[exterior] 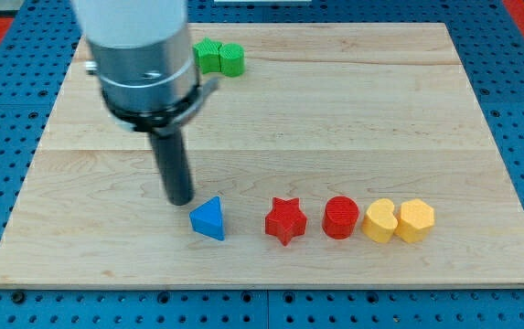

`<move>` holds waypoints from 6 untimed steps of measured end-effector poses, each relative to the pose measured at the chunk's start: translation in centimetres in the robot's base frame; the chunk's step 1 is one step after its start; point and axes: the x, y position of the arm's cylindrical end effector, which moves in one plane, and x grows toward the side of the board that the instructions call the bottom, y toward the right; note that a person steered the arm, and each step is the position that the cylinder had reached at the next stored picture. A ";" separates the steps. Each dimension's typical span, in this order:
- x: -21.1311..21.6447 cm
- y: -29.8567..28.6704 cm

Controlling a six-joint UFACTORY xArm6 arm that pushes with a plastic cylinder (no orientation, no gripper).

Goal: Push the green star into the blue triangle

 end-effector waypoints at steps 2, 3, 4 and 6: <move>-11.0 4.0; -15.7 11.9; -24.0 12.1; -28.0 5.7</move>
